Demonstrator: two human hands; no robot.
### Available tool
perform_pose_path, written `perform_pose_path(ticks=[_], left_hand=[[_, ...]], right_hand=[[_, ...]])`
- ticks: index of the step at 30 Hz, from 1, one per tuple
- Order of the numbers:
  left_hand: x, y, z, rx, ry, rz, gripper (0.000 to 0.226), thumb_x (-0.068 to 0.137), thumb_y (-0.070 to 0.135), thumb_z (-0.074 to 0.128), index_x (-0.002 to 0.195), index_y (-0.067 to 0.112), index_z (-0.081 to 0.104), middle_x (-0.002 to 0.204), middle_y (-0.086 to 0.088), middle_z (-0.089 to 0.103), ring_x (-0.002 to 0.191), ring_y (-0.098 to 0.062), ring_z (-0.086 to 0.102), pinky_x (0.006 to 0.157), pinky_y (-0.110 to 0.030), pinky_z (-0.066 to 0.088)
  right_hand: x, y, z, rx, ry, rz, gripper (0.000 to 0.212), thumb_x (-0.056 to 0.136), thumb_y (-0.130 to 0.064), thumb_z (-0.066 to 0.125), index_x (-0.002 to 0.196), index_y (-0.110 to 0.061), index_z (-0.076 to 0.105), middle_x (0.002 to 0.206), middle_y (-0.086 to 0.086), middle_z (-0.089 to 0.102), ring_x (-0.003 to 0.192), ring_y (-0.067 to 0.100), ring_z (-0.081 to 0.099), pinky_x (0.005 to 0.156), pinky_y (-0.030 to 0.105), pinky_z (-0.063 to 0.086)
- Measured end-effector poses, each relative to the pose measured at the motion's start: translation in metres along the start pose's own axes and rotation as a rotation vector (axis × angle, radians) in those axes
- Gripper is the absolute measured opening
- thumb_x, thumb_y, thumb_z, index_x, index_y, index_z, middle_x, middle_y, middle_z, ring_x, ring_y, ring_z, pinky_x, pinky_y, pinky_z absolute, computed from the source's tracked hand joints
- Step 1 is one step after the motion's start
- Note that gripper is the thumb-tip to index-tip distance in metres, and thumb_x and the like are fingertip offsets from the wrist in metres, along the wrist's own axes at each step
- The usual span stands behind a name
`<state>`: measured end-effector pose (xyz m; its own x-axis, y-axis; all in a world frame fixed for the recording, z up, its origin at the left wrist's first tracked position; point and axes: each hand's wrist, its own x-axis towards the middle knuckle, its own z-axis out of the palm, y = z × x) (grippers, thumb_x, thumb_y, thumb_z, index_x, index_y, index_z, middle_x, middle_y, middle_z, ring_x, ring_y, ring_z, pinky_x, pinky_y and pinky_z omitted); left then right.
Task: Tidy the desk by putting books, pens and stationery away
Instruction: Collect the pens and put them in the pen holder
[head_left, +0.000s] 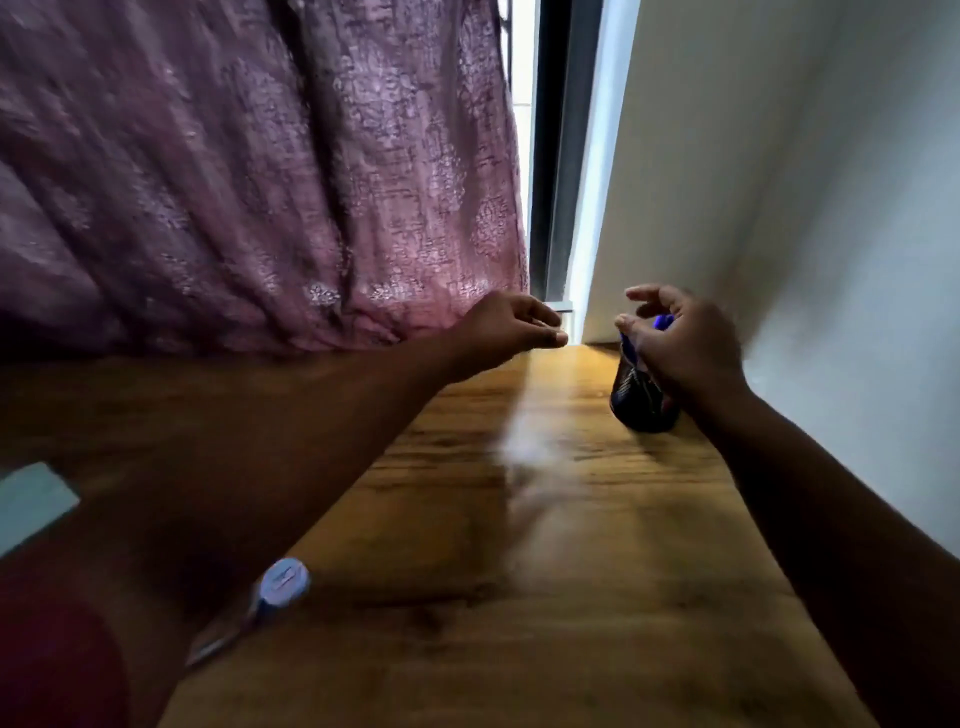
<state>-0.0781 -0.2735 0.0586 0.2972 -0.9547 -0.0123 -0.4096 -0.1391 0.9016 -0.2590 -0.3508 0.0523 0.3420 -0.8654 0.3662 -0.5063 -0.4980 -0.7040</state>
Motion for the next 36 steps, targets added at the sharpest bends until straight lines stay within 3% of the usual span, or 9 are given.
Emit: perform_pose_path(ticks=[3,8,11,15,17,21,25,30,36], left_hand=[[-0.053,-0.029,-0.060,0.133,-0.050,-0.073,0.025,0.080,0.014,0.075,0.103,0.006,0.069,0.076,0.000,0.065,0.054,0.005,0.054,0.048,-0.009,0.040],[-0.153,-0.083,-0.157,0.273,-0.032,-0.236,0.018,0.079,0.020,0.076,0.096,0.020,0.071,0.095,0.002,0.071,0.081,0.000,0.060,0.077,-0.015,0.045],[-0.216,-0.104,-0.197,0.300,0.007,-0.295,0.018,0.081,0.020,0.074,0.098,0.014,0.072,0.098,0.002,0.070,0.077,0.007,0.061,0.066,-0.003,0.043],[-0.277,-0.132,-0.225,0.419,-0.023,-0.325,0.008,0.078,0.029,0.076,0.080,0.025,0.070,0.083,0.010,0.069,0.073,0.003,0.062,0.064,-0.009,0.044],[-0.298,-0.145,-0.230,0.515,-0.088,-0.336,0.015,0.077,0.036,0.075,0.080,0.022,0.069,0.084,0.006,0.069,0.076,-0.003,0.062,0.068,-0.019,0.044],[-0.330,-0.167,-0.223,0.587,-0.227,-0.384,0.020,0.071,0.044,0.078,0.076,0.027,0.067,0.087,0.010,0.069,0.083,-0.005,0.062,0.073,-0.029,0.048],[-0.346,-0.184,-0.210,0.753,-0.257,-0.323,0.035,0.066,0.058,0.074,0.082,0.027,0.066,0.089,0.012,0.069,0.082,-0.003,0.061,0.063,-0.026,0.044],[-0.346,-0.200,-0.192,0.778,-0.237,-0.211,0.039,0.066,0.057,0.074,0.081,0.022,0.067,0.086,0.007,0.070,0.083,-0.007,0.061,0.073,-0.032,0.049],[-0.338,-0.203,-0.181,0.849,-0.262,-0.100,0.038,0.069,0.058,0.070,0.082,0.023,0.063,0.093,0.007,0.069,0.090,-0.012,0.061,0.072,-0.030,0.047]], right_hand=[[-0.026,-0.044,0.022,0.102,-0.079,-0.088,0.018,0.081,-0.027,0.068,0.099,-0.028,0.070,0.081,-0.009,0.067,0.069,0.006,0.057,0.073,0.029,0.045],[-0.075,-0.105,0.079,0.019,-0.309,-0.209,0.012,0.082,-0.025,0.068,0.093,-0.027,0.070,0.081,-0.011,0.063,0.064,0.005,0.052,0.067,0.023,0.034],[-0.105,-0.136,0.122,0.015,-0.444,-0.222,0.010,0.081,-0.021,0.068,0.091,-0.023,0.070,0.079,-0.008,0.065,0.065,0.007,0.057,0.062,0.025,0.040],[-0.133,-0.168,0.179,-0.112,-0.639,-0.113,0.010,0.079,-0.029,0.068,0.072,-0.021,0.066,0.073,0.000,0.067,0.069,0.018,0.063,0.060,0.028,0.046],[-0.143,-0.179,0.207,-0.187,-0.696,-0.080,0.014,0.079,-0.029,0.064,0.072,-0.018,0.067,0.078,0.006,0.069,0.075,0.022,0.065,0.060,0.028,0.047],[-0.154,-0.193,0.241,-0.243,-0.762,0.045,0.024,0.081,-0.033,0.059,0.092,-0.013,0.067,0.088,0.007,0.065,0.086,0.026,0.062,0.068,0.025,0.041],[-0.157,-0.195,0.264,-0.365,-0.737,0.101,0.051,0.061,-0.056,0.064,0.088,-0.014,0.068,0.089,0.007,0.070,0.082,0.027,0.065,0.063,0.027,0.045],[-0.159,-0.199,0.270,-0.410,-0.675,0.155,0.051,0.067,-0.049,0.071,0.101,-0.011,0.066,0.103,0.012,0.069,0.096,0.030,0.064,0.067,0.027,0.042],[-0.159,-0.197,0.273,-0.413,-0.627,0.176,0.040,0.072,-0.037,0.074,0.099,-0.008,0.066,0.103,0.014,0.069,0.097,0.031,0.064,0.065,0.027,0.040]])
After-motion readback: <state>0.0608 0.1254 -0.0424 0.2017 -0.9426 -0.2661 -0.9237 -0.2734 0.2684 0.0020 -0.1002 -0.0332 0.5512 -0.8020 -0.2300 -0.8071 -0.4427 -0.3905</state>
